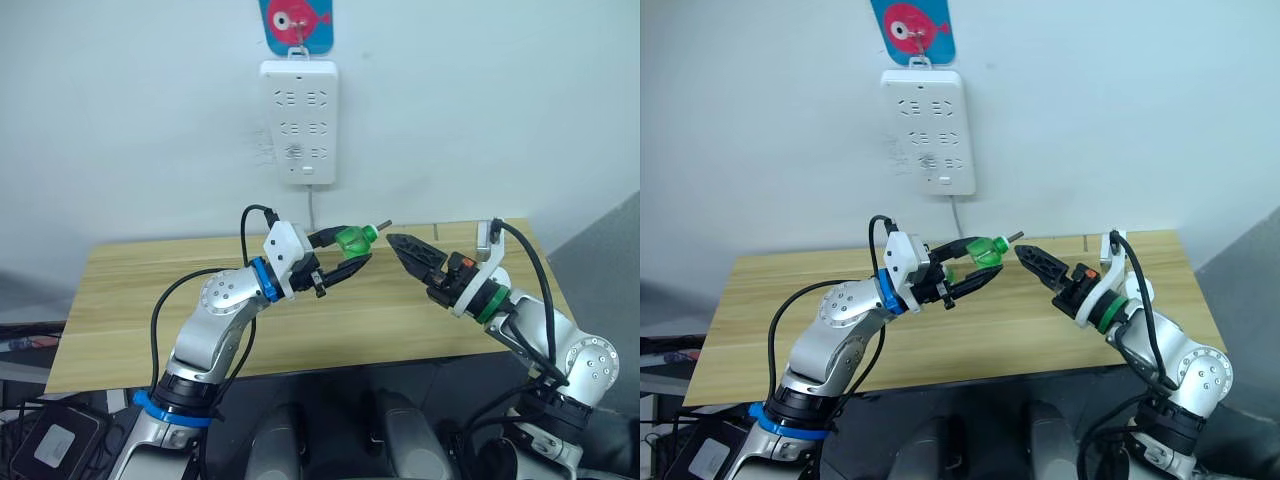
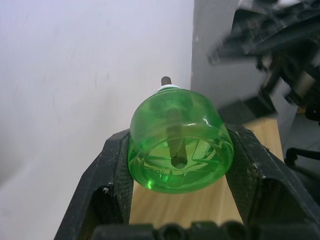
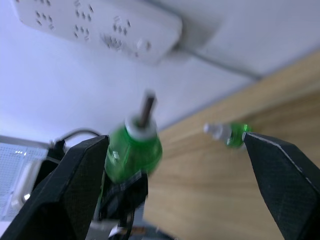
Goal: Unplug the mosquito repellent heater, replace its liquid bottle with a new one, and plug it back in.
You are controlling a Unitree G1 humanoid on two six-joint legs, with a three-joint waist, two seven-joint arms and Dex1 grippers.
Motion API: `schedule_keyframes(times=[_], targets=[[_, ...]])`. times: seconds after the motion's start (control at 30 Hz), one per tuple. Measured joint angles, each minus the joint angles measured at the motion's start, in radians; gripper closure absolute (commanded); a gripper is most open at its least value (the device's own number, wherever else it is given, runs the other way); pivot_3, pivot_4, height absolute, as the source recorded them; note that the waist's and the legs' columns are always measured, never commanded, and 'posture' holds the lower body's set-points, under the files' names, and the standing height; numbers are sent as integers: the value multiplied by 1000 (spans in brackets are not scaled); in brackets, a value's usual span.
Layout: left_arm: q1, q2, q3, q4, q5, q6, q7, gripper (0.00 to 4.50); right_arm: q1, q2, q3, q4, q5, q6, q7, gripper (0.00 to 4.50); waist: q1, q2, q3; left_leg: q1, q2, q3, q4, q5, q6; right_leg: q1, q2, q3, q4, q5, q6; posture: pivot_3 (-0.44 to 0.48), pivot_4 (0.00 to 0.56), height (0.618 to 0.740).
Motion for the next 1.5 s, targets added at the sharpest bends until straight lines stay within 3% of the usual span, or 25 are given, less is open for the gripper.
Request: schedule_keyframes(times=[0.17,0.37,0.47,0.73,0.77,0.87,1.1,1.23,1.3,1.37,1.43,1.5], targets=[[13,-10,-6,0,3,3,-17,2221,21,-37,166,-24,77,-222,-82,26,-11,0,0,0,3,-1,-1,0,0,0,3,0,0,-3,6,-245,281,740],[33,-8,-8,-12,3,11,-39,2221,21,-92,245,-41,85,-319,-82,26,-3,0,0,0,2,0,-1,0,0,0,2,1,-1,-4,7,-234,289,740],[33,-8,-7,-19,2,22,-43,2221,21,-95,262,-41,85,-354,-81,605,1,0,0,0,2,0,-1,0,0,0,2,0,-1,-4,7,-231,295,740],[28,-18,0,-27,0,24,-40,2221,27,-82,289,-43,85,-400,-77,3611,3,0,1,0,2,0,-1,0,0,0,2,1,-1,-4,7,-228,297,740],[28,-19,1,-28,0,25,-39,2221,27,-80,290,-43,85,-404,-77,3706,3,0,1,0,2,0,-1,0,0,0,2,0,-1,-4,7,-228,297,740],[28,-20,2,-28,0,27,-38,2221,31,-70,290,-43,85,-410,-82,3706,4,0,1,0,2,0,-1,0,0,0,2,0,-1,-4,7,-228,297,740],[35,-17,-1,-48,-4,48,-49,14,54,-55,296,-45,86,-418,-85,3706,5,0,1,0,2,0,-1,0,0,0,2,0,-1,-4,7,-226,295,740],[33,-5,-1,-52,-4,58,-61,0,63,-95,282,-42,87,-430,-77,3706,8,0,1,0,2,0,-1,0,0,0,2,0,-1,-4,7,-218,288,740],[23,11,1,-52,-5,72,-69,0,87,-215,270,-18,73,-414,-22,3706,12,0,1,0,1,0,-1,0,0,0,1,0,-2,-4,7,-211,287,740],[13,40,4,-54,-15,104,-86,0,101,-338,295,-20,-92,-400,112,3706,17,0,1,0,1,0,-1,0,0,0,1,0,-3,-4,7,-212,285,740],[-8,67,4,-62,-31,148,-106,0,109,-473,375,-28,-390,-434,293,3706,23,1,2,0,2,0,-1,0,0,-1,2,0,-4,-5,8,-211,282,740],[-39,78,5,-69,-49,182,-122,0,129,-531,497,-18,-729,-577,452,3706,26,0,2,0,3,-1,-2,0,0,-1,3,0,-4,-5,9,-212,281,740]])
